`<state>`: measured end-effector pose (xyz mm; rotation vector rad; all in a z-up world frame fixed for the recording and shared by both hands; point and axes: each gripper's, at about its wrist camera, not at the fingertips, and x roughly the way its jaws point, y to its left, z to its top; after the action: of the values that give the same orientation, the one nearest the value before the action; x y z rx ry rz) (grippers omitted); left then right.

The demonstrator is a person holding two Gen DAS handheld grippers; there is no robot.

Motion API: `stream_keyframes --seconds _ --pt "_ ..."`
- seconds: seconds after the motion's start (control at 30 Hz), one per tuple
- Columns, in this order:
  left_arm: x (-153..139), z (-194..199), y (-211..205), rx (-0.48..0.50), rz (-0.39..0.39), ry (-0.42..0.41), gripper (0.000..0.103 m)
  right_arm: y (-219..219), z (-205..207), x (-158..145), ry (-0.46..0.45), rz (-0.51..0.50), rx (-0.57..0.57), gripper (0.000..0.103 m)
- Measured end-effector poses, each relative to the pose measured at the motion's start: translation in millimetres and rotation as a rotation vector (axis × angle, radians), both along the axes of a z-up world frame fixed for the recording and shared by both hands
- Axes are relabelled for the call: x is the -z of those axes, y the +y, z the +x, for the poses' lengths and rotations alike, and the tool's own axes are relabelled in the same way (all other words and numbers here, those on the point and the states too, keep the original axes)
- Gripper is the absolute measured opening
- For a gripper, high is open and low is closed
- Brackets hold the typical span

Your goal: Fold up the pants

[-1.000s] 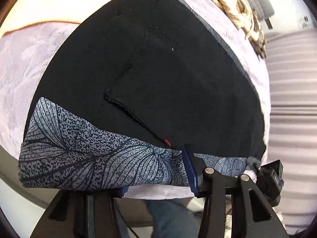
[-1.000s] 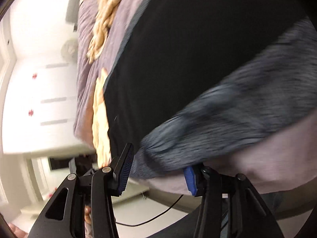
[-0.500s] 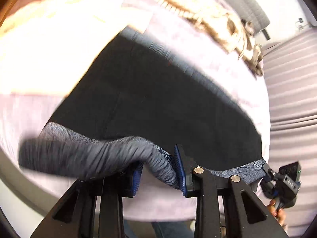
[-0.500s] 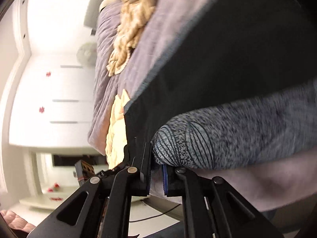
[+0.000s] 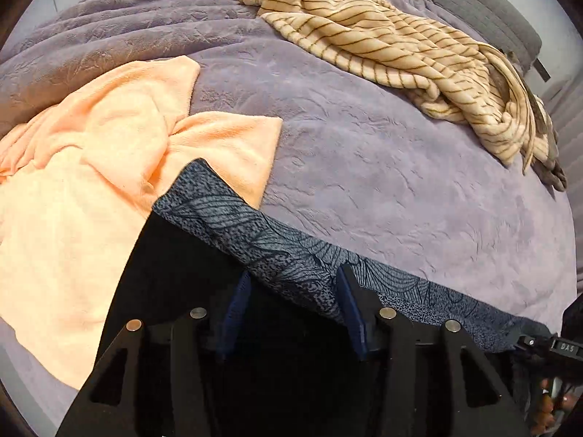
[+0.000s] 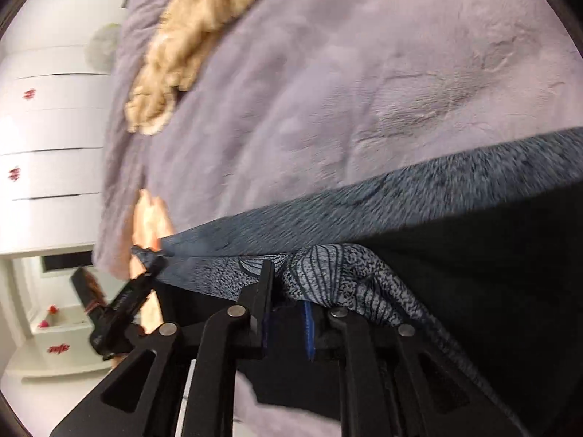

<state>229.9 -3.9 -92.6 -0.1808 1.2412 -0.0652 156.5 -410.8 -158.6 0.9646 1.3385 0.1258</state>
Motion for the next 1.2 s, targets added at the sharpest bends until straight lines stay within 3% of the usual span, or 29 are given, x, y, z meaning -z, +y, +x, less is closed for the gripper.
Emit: stream_keyframes --seconds 0.07,0.1,0.13,0.17,0.23,0.33,0.43,0.5,0.57,0.67,0.77,0.87,0.93,1.03,1.13,1.2 --pt "-22.6 -3.3 5.4 -0.019 0.022 -0.033 0.050 -6.6 2.2 17.3 0.022 0.013 0.013 0.023" --pt "-30.7 -3.8 2.3 -0.013 0.044 -0.041 0.050 -7.4 1.8 16.5 0.023 0.027 0.019 0.030" --pt "-39.9 -8.3 -0.1 0.018 0.070 -0.044 0.050 -9.0 -1.6 9.7 0.005 0.055 0.018 0.037" --pt "-47.5 -15.3 -6.2 0.064 0.086 -0.040 0.050 -10.3 -6.6 0.9 -0.016 0.073 0.012 0.051" --pt "-58.7 -34.3 -26.9 0.158 0.087 -0.027 0.050 -14.6 -18.5 -22.2 -0.065 0.088 -0.013 0.058" --pt "-60.5 -70.0 -79.5 0.328 0.014 0.025 0.050 -36.5 -61.6 -62.7 -0.137 0.051 -0.006 0.058" --pt "-47.1 -106.8 -152.1 0.475 -0.091 0.095 0.050 -73.8 -122.2 -80.3 -0.137 -0.002 0.062 0.058" --pt "-34.9 -128.7 -204.2 0.567 -0.121 0.133 0.050 -99.1 -161.4 -84.8 -0.117 -0.052 0.128 0.058" --pt "-24.2 -151.0 -244.6 0.649 -0.135 0.162 0.050 -131.0 -212.5 -84.1 -0.071 -0.098 0.221 0.058" --pt "-4.9 -178.5 -296.6 0.776 -0.098 0.188 0.050 -168.2 -285.1 -79.5 0.012 -0.169 0.328 0.058" --pt "5.5 -185.5 -316.9 0.816 -0.075 0.207 0.050 -196.5 -356.3 -67.8 0.088 -0.172 0.421 0.058" --pt "7.7 -186.4 -328.6 0.831 -0.062 0.208 0.050 -203.0 -389.5 -47.0 0.142 -0.154 0.444 0.058" --pt "10.0 -183.3 -336.8 0.831 -0.061 0.221 0.050 -203.0 -399.4 -27.4 0.121 -0.062 0.482 0.058" --pt "11.5 -184.4 -352.8 0.839 -0.044 0.228 0.050 -197.9 -403.6 5.5 0.112 0.107 0.507 0.054" --pt "8.9 -191.3 -368.4 0.855 -0.040 0.229 0.050 -202.1 -414.9 15.3 0.075 0.235 0.587 0.019" --pt "5.1 -189.4 -376.4 0.850 -0.067 0.238 0.050 -206.4 -419.9 0.9 -0.026 0.335 0.646 0.014"
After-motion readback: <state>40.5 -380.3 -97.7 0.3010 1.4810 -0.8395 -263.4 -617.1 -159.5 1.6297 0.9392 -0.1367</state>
